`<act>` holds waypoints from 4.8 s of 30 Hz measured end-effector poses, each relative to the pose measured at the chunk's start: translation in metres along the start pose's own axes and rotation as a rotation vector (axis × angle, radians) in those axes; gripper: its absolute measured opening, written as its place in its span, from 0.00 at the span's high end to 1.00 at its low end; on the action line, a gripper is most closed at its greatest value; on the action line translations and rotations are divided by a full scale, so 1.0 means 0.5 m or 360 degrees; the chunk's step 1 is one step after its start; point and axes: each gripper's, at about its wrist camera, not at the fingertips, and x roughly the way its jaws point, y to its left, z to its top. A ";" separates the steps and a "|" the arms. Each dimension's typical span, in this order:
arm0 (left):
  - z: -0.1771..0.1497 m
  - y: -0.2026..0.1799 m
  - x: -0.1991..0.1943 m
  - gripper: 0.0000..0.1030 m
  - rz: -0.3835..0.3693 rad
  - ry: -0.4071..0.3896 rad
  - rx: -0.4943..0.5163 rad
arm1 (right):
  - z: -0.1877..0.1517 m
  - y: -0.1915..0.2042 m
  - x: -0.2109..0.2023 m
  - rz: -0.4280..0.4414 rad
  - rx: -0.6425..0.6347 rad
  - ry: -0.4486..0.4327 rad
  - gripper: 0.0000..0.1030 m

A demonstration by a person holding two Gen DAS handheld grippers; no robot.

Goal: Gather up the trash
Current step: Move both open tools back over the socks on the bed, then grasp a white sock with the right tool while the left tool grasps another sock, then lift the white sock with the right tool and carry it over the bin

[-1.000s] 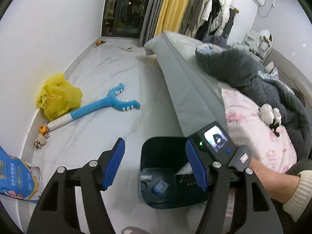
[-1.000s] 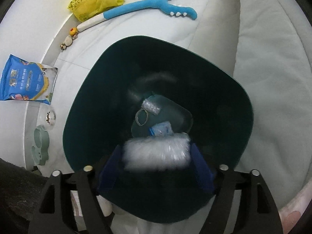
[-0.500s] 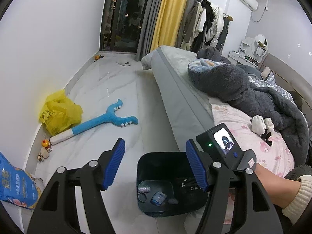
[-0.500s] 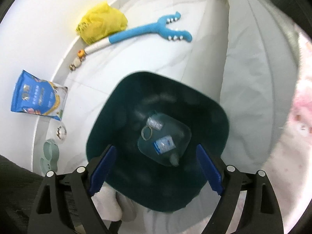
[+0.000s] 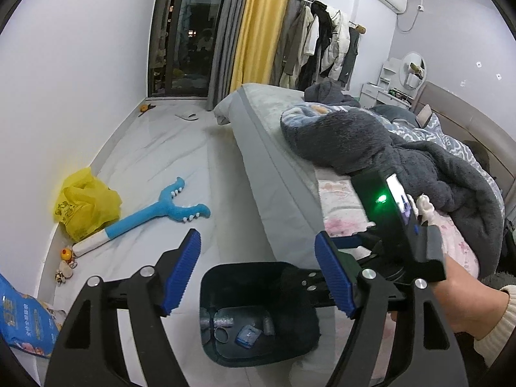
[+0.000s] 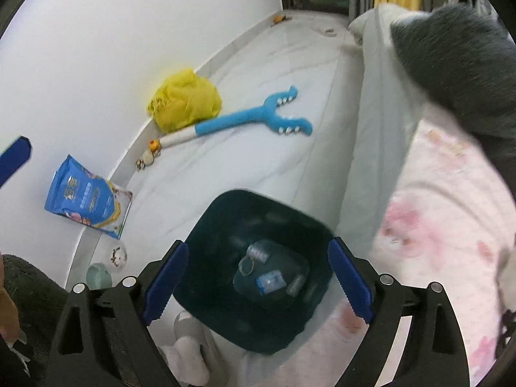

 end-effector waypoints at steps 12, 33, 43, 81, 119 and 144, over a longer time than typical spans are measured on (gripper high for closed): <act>0.017 -0.081 0.032 0.24 -0.0079 0.0005 0.0051 | -0.022 -0.099 -0.105 -0.0105 0.0072 -0.0198 0.12; -0.005 -0.245 0.117 0.22 -0.0268 0.0112 0.0177 | -0.096 -0.297 -0.251 -0.0286 0.0226 -0.0463 0.12; -0.026 -0.324 0.164 0.19 -0.0351 0.0169 0.0256 | -0.138 -0.403 -0.290 -0.0370 0.0361 -0.0522 0.11; -0.092 -0.543 0.320 0.30 -0.0599 0.0362 0.0248 | -0.247 -0.640 -0.242 -0.0153 0.0897 -0.0485 0.51; -0.082 -0.582 0.404 0.85 -0.0590 0.0477 0.0057 | -0.282 -0.623 -0.318 -0.0173 0.0660 -0.0642 0.66; -0.048 -0.496 0.307 0.90 -0.0501 0.0358 0.0282 | -0.169 -0.506 -0.341 -0.0120 0.0538 -0.0703 0.66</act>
